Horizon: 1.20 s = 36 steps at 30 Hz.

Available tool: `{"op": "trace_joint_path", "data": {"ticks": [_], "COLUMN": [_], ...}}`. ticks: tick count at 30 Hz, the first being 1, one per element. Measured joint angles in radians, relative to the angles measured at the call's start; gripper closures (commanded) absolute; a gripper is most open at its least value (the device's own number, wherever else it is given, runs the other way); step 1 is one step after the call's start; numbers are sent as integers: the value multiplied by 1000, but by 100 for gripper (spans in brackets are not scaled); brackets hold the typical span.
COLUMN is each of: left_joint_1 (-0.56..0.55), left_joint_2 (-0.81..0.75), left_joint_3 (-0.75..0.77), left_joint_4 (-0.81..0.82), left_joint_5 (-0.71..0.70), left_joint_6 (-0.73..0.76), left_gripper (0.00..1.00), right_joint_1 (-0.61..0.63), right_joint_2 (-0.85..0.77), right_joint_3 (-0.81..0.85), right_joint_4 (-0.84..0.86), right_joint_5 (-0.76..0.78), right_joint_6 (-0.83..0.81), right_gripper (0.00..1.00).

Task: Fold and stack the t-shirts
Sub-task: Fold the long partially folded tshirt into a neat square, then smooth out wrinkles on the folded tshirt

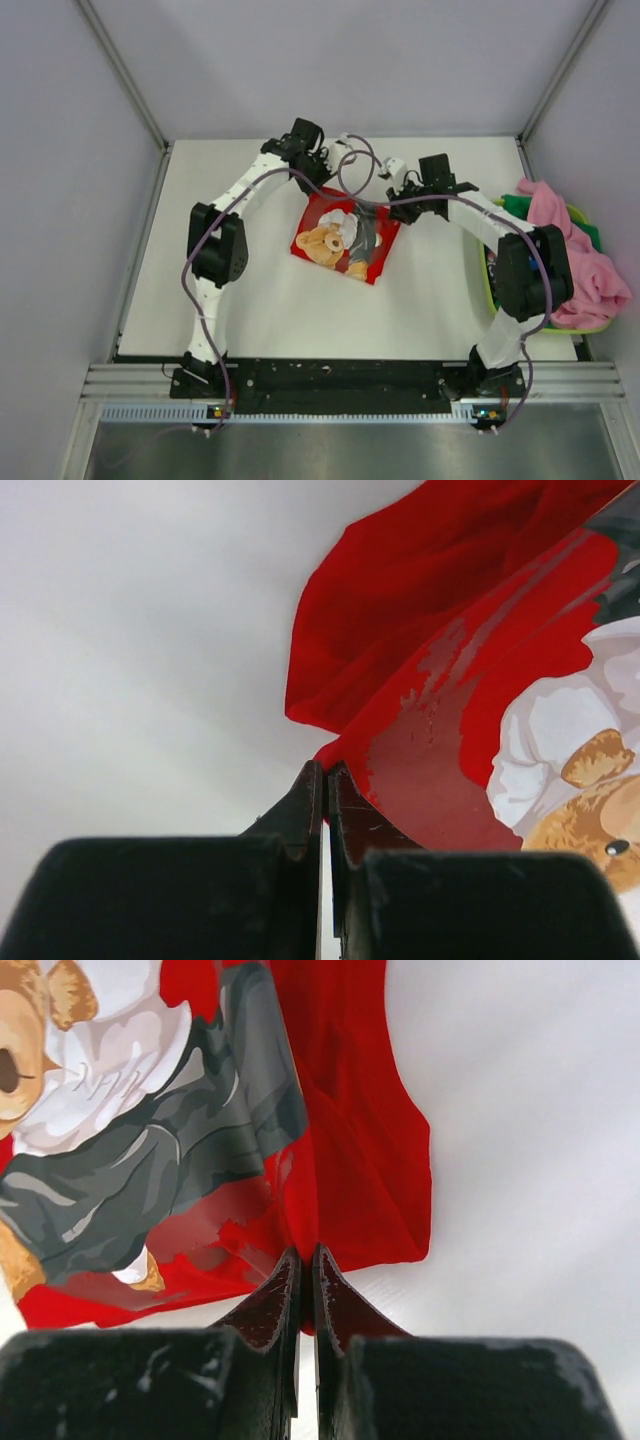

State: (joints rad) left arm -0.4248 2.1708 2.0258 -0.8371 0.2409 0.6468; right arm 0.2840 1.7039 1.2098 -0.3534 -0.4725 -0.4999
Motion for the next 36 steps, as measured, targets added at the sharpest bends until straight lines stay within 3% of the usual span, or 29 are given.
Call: {"op": "trace_joint_path", "data": {"ticks": [4,7,9,12,14,18,22,29,32,36], "left_joint_1": [-24,-42,-47,-42,-37,-21,-8,-7,-27,-48], "left_joint_2": [58,107,145,195,243,283,204,-27,-66,-34], "left_joint_3": [5,21,40,78,151,242,167,-78,-140,-171], "left_joint_4": [108,192,246,304,314,311,298,243,237,209], "left_joint_5": [-68,-129,-179,-249,-295,-324,-289,-80,8,68], "left_joint_6": [-18,-45,-69,-97,-109,-135,-179,-240,-251,-275], "left_gripper": [92,70,55,44,43,43,46,58,60,62], "right_joint_1": [-19,-26,-30,-37,-47,-75,-94,-40,-4,-1], "right_joint_2": [93,157,196,255,313,381,314,49,73,184], "right_joint_3": [44,82,109,153,222,372,388,130,79,80], "right_joint_4": [37,64,74,82,75,22,-16,48,98,95], "right_joint_5": [58,122,169,275,357,463,463,276,182,179], "right_joint_6": [54,97,121,178,224,335,446,628,695,768], "right_gripper": [96,94,75,68,58,55,62,78,83,89]}}
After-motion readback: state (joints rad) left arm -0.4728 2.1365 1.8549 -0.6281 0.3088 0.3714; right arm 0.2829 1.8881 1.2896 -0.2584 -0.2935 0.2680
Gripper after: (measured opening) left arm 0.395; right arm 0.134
